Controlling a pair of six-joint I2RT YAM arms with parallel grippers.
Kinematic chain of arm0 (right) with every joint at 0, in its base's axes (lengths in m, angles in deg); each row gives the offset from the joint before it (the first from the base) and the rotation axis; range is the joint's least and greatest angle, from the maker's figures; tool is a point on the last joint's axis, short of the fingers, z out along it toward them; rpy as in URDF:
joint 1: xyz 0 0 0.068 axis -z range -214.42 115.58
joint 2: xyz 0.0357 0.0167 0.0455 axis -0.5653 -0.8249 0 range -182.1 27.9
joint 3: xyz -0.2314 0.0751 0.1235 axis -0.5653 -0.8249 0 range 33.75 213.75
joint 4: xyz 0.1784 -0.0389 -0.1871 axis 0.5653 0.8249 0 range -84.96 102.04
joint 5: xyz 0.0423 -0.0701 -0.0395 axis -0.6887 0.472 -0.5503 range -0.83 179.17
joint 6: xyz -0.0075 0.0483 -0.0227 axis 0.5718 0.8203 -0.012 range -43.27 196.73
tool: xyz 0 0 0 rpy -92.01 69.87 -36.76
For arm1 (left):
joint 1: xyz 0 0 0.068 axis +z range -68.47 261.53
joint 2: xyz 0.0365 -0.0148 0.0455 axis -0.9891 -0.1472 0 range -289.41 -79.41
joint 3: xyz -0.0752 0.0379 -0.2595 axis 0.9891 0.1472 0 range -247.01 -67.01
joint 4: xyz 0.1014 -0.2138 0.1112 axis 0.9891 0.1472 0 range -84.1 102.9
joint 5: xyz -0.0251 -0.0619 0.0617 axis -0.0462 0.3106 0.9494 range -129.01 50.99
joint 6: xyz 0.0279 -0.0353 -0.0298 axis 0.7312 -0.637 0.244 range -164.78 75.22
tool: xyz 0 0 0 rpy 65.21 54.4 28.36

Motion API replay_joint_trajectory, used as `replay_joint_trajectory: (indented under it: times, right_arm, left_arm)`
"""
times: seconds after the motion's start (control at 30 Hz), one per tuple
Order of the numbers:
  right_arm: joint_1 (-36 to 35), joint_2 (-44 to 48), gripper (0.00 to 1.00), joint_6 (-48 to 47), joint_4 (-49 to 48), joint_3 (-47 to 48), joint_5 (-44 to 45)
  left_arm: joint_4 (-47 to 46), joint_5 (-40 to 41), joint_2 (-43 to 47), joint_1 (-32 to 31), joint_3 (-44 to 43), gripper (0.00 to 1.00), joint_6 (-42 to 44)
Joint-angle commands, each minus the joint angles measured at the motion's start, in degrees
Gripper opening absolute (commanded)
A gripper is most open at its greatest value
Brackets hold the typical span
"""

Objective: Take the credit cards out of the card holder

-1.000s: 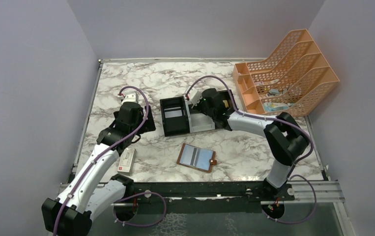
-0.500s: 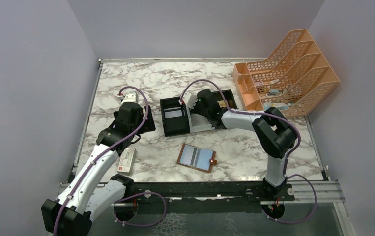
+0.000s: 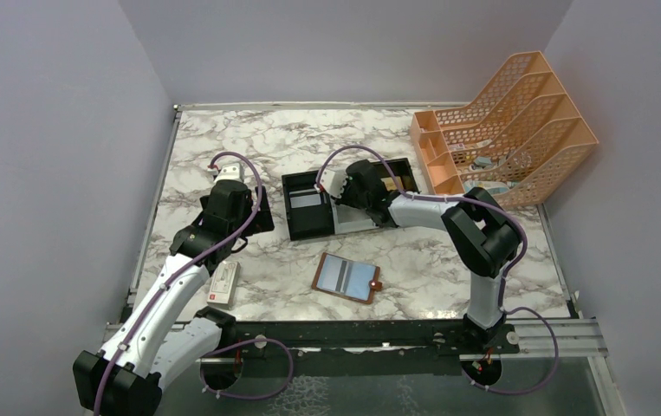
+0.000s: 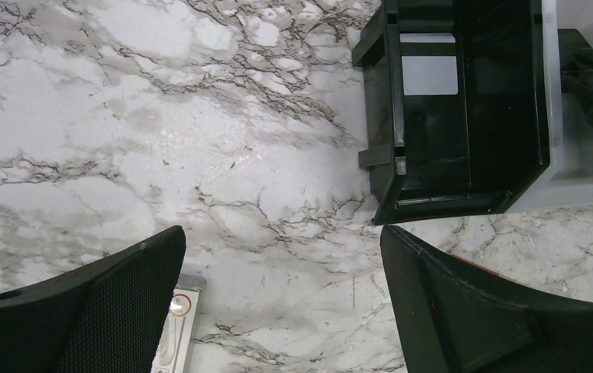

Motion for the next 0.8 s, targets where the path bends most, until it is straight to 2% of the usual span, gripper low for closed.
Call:
replay_joint_trajectory:
  times: [0.0, 0.03, 0.07, 0.13, 0.3, 0.77]
  right_arm:
    - [0.06, -0.31, 0.24, -1.55, 1.27, 1.84, -2.0]
    - [0.06, -0.38, 0.24, -1.61, 0.95, 1.74, -1.74]
    - [0.06, -0.34, 0.3, -1.46, 0.88, 1.78, -1.73]
    - [0.08, -0.22, 0.34, -1.05, 0.78, 1.78, -1.56]
    - [0.06, 0.81, 0.34, -0.29, -1.41, 0.89, -1.15]
    - [0.09, -0.27, 0.35, 2.63, 3.65, 3.45, -1.05]
  left_arm:
    - [-0.18, -0.18, 0.09, 0.18, 0.39, 0.99, 0.91]
    - [-0.23, -0.23, 0.05, 0.23, 0.35, 0.99, 0.9]
    - [-0.2, -0.24, 0.06, 0.19, 0.34, 0.99, 0.9]
    - [-0.23, -0.24, 0.09, 0.2, 0.38, 0.99, 0.9]
    - [-0.19, -0.41, -0.1, 0.18, 0.32, 0.99, 1.01]
    - [-0.49, -2.24, -0.92, 0.18, 0.45, 0.99, 1.44]
